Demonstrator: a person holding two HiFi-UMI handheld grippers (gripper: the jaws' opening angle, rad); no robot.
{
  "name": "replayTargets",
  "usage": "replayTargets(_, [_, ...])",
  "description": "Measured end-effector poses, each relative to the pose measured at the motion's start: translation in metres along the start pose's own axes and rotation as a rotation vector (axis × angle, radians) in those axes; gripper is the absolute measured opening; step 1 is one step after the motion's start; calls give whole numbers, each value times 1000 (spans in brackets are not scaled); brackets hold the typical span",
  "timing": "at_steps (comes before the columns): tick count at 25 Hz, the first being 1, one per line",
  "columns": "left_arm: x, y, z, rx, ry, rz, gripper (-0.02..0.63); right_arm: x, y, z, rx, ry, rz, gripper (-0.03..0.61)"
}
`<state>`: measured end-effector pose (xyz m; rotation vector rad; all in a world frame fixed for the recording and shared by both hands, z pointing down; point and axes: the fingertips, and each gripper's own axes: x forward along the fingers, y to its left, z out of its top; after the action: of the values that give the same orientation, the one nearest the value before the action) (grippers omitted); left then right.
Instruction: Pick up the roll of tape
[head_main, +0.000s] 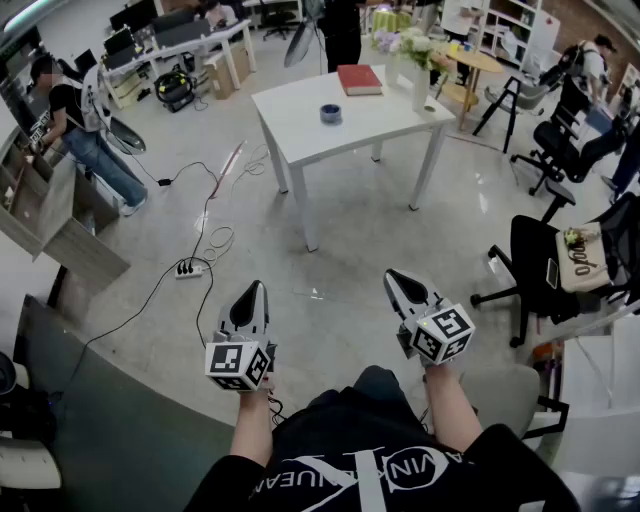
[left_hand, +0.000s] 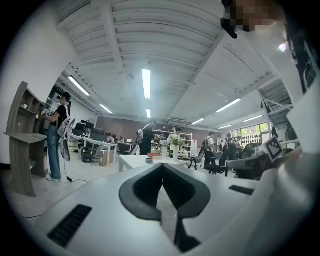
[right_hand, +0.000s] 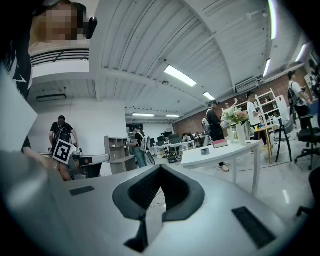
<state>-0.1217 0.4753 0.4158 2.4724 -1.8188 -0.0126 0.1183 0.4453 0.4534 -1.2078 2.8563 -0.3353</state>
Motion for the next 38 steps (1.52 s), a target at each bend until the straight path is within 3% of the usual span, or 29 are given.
replayTargets(19, [5, 10, -10, -47, -6, 6, 5, 1, 2, 0, -9, 15, -15, 8])
replayTargets(26, [25, -1, -14, -64, 0, -51, 5, -2, -15, 9, -1, -11, -75, 9])
replayTargets(30, [38, 12, -17, -77, 15, -45, 5, 11, -28, 14, 26, -28, -96, 110])
replayTargets(38, [94, 44, -16, -80, 41, -34, 5, 63, -72, 22, 62, -31, -113, 140])
